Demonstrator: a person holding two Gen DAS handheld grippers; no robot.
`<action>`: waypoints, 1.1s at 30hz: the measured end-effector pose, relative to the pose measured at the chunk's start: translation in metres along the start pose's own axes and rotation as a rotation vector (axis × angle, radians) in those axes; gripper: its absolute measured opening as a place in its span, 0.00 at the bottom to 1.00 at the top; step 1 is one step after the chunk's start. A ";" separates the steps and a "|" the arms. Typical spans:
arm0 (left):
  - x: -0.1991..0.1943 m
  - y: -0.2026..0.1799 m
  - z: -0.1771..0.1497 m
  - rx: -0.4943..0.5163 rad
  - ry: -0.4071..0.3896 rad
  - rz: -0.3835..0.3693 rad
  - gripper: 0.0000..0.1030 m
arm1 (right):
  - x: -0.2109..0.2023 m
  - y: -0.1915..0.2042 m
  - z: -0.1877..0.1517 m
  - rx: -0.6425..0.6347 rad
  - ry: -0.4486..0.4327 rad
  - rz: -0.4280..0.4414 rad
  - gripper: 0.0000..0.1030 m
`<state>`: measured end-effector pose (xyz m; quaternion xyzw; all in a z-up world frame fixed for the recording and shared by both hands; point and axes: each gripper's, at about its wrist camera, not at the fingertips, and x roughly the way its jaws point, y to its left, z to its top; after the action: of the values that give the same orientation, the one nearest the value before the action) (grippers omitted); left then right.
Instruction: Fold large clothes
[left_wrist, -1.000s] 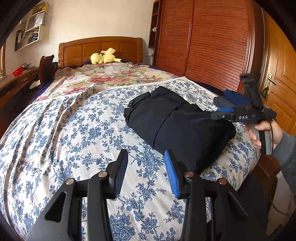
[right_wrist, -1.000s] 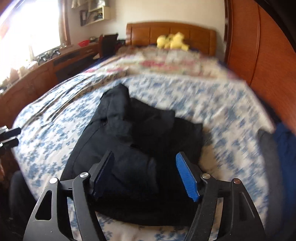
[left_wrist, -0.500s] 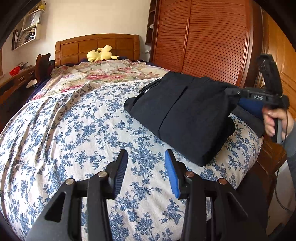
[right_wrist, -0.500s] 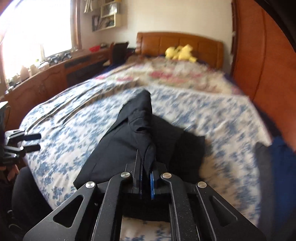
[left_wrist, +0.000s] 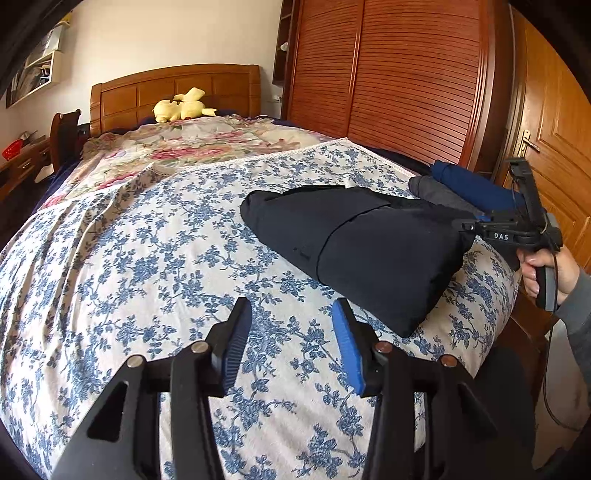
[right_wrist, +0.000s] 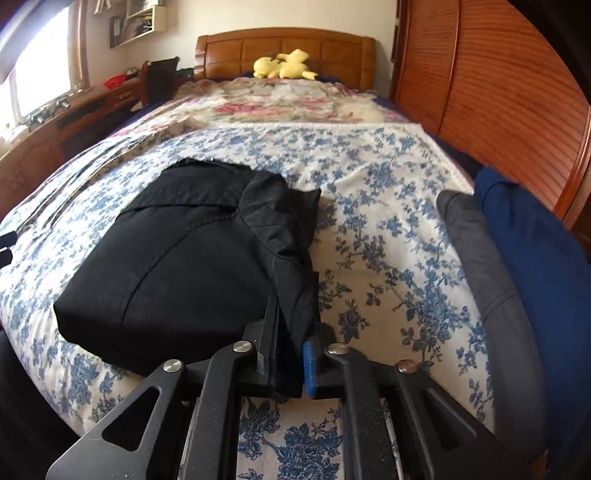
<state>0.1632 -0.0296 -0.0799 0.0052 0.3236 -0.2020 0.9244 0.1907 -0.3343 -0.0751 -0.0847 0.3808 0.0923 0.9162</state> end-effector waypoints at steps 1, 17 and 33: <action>0.001 -0.001 0.000 -0.001 -0.003 -0.003 0.43 | -0.005 0.001 0.001 -0.005 -0.008 -0.018 0.32; 0.012 0.000 0.001 0.007 -0.003 0.000 0.46 | -0.006 0.099 0.016 -0.144 -0.082 0.196 0.58; 0.052 0.011 0.003 0.008 0.038 -0.028 0.47 | 0.022 0.083 -0.020 -0.131 0.011 0.209 0.56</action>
<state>0.2057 -0.0389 -0.1102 0.0080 0.3403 -0.2160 0.9151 0.1727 -0.2565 -0.1117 -0.1046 0.3856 0.2114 0.8920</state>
